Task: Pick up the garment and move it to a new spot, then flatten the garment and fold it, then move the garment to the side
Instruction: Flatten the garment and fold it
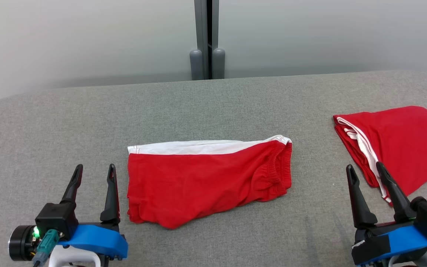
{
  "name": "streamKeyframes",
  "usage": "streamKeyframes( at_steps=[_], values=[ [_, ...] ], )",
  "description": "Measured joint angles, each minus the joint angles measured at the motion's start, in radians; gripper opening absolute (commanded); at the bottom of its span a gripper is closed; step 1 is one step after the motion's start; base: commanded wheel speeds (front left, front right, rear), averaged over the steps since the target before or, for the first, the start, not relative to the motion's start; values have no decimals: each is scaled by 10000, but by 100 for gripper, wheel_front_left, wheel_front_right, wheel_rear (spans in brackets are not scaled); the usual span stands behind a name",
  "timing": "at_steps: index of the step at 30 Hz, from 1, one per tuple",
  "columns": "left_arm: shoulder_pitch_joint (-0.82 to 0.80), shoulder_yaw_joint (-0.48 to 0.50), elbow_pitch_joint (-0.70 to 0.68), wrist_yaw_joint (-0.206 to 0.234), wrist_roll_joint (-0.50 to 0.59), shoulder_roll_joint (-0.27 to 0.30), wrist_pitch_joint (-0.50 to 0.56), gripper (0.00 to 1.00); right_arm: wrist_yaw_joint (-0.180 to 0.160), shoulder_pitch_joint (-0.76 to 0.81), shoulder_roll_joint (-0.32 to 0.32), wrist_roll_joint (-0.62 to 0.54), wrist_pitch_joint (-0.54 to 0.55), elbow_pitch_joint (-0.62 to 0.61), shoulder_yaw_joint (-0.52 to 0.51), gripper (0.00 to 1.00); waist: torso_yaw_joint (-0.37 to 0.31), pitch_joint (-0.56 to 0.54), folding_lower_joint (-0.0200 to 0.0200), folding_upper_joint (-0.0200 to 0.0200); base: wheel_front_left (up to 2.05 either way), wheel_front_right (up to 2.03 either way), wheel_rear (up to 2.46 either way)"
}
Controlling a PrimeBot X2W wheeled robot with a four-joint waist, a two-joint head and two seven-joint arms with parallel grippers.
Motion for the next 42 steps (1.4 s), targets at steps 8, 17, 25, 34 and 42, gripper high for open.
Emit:
streamKeyframes(
  at_steps=[8, 17, 25, 34, 42],
  values=[
    [138, -12, -301, 44, -31, 96, 102, 100, -2, 116, 2, 2, 84, -50, -46, 100, 35, -42, 0, 1, 0, 0, 0],
    [-281, -146, -447, 86, -25, 54, 86, 100, 0, -676, -174, 31, 311, 1083, 658, 100, 261, 516, 1, 1, 0, 0, 0],
    [-968, -431, -184, 0, 67, -169, -261, 100, 0, -2690, -132, -107, 324, 3549, 1613, 100, 808, 1264, 2, 2, 0, 0, 0],
    [-1443, -575, 182, -88, 77, -230, -575, 100, 0, -3628, -84, -594, 150, 5823, 817, 100, 1224, 1802, 3, 2, 0, 0, 0],
    [-1648, -700, 316, -84, 79, -282, -709, 100, -2, -4182, -46, 408, -12, 6893, 1030, 76, 1294, 1985, 0, 2, 0, 0, 0]
  ],
)
